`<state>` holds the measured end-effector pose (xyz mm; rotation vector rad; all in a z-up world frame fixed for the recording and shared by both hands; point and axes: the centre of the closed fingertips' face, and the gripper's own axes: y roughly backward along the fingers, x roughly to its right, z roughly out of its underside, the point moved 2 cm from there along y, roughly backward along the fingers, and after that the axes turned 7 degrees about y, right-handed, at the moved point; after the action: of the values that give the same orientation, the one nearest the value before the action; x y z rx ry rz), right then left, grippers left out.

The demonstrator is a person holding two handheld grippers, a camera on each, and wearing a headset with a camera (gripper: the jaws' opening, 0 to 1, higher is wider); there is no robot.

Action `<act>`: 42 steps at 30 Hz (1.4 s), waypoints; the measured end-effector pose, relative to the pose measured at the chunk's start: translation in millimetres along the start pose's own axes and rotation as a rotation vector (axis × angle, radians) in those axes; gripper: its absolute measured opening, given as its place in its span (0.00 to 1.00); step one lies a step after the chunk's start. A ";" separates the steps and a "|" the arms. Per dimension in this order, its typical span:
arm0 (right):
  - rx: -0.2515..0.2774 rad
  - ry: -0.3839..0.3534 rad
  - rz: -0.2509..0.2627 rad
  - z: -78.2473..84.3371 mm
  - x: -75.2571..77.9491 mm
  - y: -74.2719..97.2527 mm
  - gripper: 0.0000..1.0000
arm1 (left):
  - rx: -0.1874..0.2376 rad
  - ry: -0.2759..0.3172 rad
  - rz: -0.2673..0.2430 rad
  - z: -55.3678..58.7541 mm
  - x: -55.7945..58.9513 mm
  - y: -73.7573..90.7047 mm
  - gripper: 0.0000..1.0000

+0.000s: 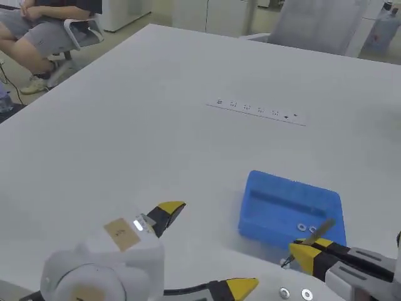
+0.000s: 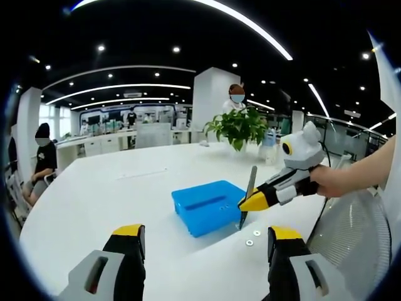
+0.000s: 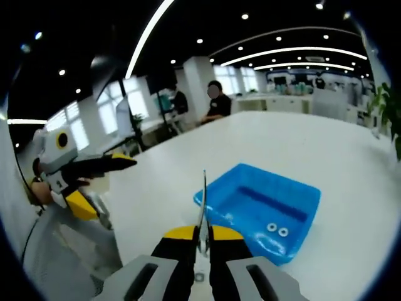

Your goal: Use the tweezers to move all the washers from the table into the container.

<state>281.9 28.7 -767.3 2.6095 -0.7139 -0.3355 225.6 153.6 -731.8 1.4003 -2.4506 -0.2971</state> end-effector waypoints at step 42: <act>-0.129 0.022 0.061 -9.6 71.4 -56.6 0.03 | 0.001 -0.001 -0.001 -0.6 0.4 0.7 0.79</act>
<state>369.4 38.4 -792.7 2.4612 -0.7378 -0.3233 225.0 153.6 -730.9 1.4025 -2.4513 -0.2973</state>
